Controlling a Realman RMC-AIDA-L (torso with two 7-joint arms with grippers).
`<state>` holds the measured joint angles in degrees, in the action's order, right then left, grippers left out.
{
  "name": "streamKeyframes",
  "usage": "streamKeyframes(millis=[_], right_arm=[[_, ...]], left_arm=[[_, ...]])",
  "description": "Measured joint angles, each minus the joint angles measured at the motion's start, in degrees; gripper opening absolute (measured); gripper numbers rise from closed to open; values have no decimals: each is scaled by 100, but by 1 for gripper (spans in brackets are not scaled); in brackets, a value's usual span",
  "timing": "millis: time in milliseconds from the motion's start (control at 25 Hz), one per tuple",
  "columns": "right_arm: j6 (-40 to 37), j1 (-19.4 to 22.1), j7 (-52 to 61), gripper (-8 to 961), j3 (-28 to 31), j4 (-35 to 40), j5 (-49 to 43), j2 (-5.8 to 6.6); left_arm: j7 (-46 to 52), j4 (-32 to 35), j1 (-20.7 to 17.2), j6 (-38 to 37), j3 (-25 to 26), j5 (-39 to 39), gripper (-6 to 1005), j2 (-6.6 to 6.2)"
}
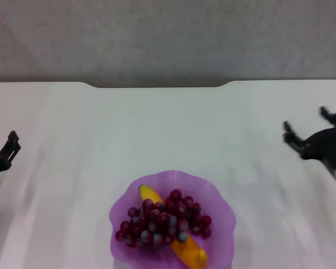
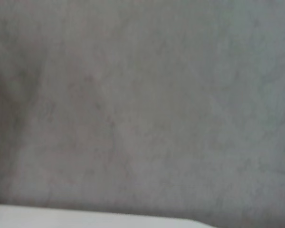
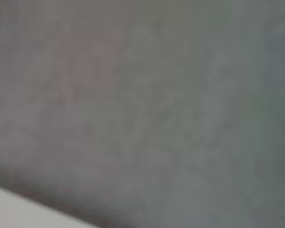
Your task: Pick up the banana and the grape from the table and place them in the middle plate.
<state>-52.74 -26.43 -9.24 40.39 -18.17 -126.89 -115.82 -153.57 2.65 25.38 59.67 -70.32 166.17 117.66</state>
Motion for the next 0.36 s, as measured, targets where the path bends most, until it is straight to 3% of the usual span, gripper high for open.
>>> streamKeyframes(millis=[160,360], right_arm=[[-568,223,-530,877,-42,-89,604,-6],[-1250,409,-827,876,-161,-89,699,-19]], left_arm=[[14,-28,13,-201,60,0,766,3],[75,-32,41,-246,76,0,759,16]])
